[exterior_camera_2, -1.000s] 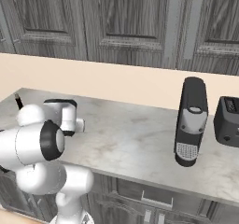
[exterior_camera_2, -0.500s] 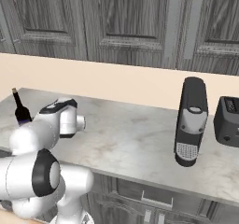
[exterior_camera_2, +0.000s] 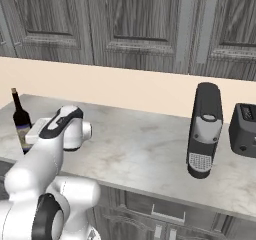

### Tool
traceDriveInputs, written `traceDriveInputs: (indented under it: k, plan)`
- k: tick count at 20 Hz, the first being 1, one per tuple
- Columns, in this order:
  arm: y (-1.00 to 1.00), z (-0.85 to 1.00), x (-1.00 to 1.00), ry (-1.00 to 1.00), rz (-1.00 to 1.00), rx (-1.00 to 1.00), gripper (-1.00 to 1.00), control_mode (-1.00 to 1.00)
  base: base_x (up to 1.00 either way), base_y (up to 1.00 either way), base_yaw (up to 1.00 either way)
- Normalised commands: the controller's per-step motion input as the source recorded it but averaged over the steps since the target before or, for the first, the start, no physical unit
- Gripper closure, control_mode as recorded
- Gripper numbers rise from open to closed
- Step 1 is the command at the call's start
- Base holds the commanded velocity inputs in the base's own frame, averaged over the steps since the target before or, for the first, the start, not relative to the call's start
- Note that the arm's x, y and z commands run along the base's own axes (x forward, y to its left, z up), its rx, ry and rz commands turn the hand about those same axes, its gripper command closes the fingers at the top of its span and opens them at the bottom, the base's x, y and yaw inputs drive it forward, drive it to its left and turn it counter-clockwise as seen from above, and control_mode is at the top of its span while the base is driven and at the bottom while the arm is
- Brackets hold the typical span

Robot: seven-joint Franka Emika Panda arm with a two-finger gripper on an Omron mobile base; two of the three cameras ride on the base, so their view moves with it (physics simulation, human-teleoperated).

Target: There is a wine glass and glass cup on the dining counter. Place the wine bottle next to the wine glass and the juice bottle next to the glass cup.

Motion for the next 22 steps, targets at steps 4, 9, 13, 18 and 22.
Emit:
traceDriveInputs:
  k: [4, 9, 13, 18, 22]
  plan:
    - [-0.16, 0.27, -0.16, 0.0, 0.01, 0.0, 1.0, -1.0, 0.0, 0.0, 0.0]
    - [-0.16, 0.19, -0.09, 0.0, 0.0, -0.02, 1.0, -1.0, 0.0, 0.0, 0.0]
    - [-0.23, 0.15, -0.1, 0.0, 0.0, 0.0, 1.0, -1.0, 0.0, 0.0, 0.0]
    - [-0.28, 0.13, -0.12, 0.0, 0.0, 0.0, 1.0, -1.0, 0.0, 0.0, 0.0]
    - [-0.18, 0.15, -0.1, -0.01, 0.0, 0.0, 1.0, -1.0, 0.0, 0.0, 0.0]
